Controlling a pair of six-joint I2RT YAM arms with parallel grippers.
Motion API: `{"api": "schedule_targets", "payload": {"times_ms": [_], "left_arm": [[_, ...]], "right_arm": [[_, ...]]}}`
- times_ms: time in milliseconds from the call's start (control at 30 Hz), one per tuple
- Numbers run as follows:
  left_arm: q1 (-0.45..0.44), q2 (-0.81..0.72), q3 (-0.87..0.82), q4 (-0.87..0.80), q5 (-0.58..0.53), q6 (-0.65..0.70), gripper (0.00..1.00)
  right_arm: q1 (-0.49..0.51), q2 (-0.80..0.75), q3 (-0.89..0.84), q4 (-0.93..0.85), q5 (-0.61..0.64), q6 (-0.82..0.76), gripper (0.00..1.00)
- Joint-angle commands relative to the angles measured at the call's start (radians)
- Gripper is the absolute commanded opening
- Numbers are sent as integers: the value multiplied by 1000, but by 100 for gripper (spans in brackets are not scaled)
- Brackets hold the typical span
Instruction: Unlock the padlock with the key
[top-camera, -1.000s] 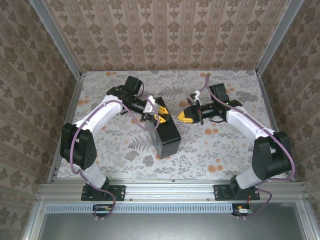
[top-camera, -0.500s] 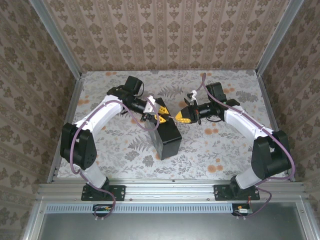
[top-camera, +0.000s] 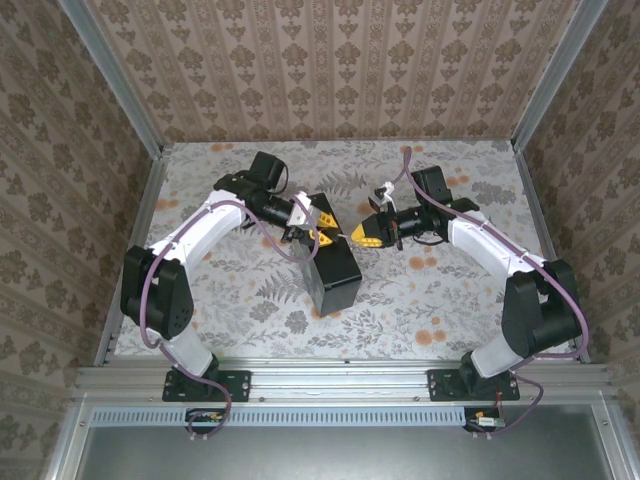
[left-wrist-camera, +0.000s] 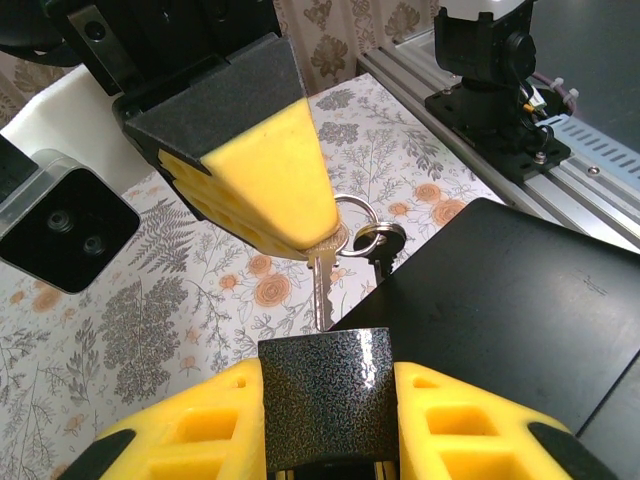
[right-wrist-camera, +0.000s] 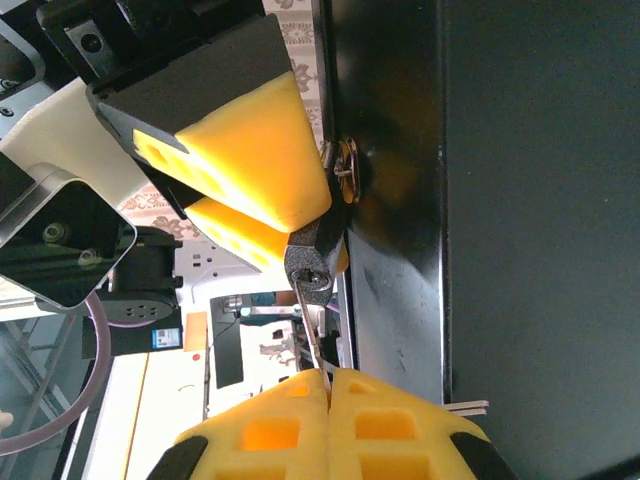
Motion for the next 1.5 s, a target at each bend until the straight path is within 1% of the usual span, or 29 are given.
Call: {"api": "schedule_targets", "payload": {"times_ms": [0,367,833,1467], "left_arm": [[-6,-28,21,20,71,-8,18],[-8,-29,20,18,67,-9,18],[-13,-22,24,18,62,-9,18],[-14,-20,24,28,51,-20,17]], "right_arm": [[-4,11,9,-24,-1,-26,0],[-7,28,10,-37,8,-34,0],[-17,23,9,4,14,1,0],[-11,12,-7,15,6,-1,0]]}}
